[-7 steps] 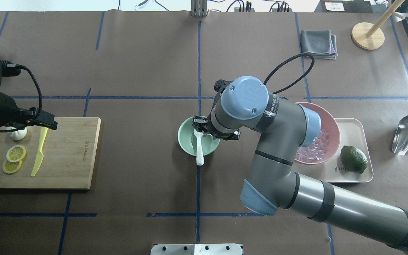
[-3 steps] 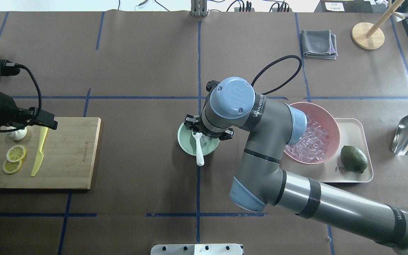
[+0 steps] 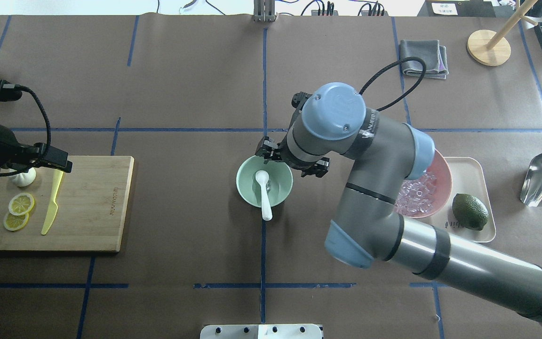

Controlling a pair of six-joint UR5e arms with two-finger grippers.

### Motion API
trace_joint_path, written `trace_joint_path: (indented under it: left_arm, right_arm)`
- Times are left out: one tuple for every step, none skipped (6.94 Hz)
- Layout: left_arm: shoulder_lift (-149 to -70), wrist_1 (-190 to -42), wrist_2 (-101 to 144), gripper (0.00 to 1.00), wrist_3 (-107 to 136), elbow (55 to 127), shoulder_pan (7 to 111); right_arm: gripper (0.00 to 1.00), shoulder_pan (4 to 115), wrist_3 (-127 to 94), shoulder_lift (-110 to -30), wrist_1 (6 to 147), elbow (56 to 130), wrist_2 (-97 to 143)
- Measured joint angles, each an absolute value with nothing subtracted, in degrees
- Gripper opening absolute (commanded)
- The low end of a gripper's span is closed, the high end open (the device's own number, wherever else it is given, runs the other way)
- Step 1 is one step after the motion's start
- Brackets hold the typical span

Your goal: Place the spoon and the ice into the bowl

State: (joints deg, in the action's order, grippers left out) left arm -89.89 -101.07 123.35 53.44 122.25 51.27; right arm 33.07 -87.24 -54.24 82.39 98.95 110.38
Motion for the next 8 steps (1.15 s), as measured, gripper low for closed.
trace_joint_path:
  left_arm:
    - [-88.5, -101.1, 123.4, 0.99, 51.6, 122.3, 51.6]
    - [-86.4, -101.1, 123.4, 0.99, 46.9, 122.2, 52.5]
    - [-84.3, -101.0, 123.5, 0.99, 40.8, 121.9, 54.5]
    - [-82.4, -100.8, 124.0, 0.99, 34.1, 121.2, 57.6]
    - [-81.0, -100.7, 126.2, 0.99, 27.2, 119.1, 62.0]
    - [-80.5, -100.7, 130.5, 0.99, 18.9, 115.0, 68.0]
    - [-80.5, -100.1, 134.6, 0.99, 10.3, 110.3, 74.3]
    - [-80.8, -97.5, 136.7, 0.99, 4.1, 107.3, 79.1]
  right_arm:
    - [0.99, 36.7, -83.9, -60.6, 83.2, 104.6, 114.2]
    - [0.99, 40.9, -78.0, -68.2, 83.5, 110.1, 118.0]
    - [0.99, 45.6, -70.1, -76.1, 83.7, 114.4, 121.4]
    - [0.99, 51.4, -59.0, -84.0, 83.7, 117.0, 125.0]
    - [0.99, 57.6, -46.3, -90.7, 83.8, 117.7, 128.1]
    - [0.99, 64.0, -33.3, -96.2, 83.9, 117.0, 130.2]
    - [0.99, 70.7, -20.6, -100.2, 84.2, 114.6, 131.8]
    - [0.99, 76.8, -9.5, -101.9, 85.2, 111.2, 133.3]
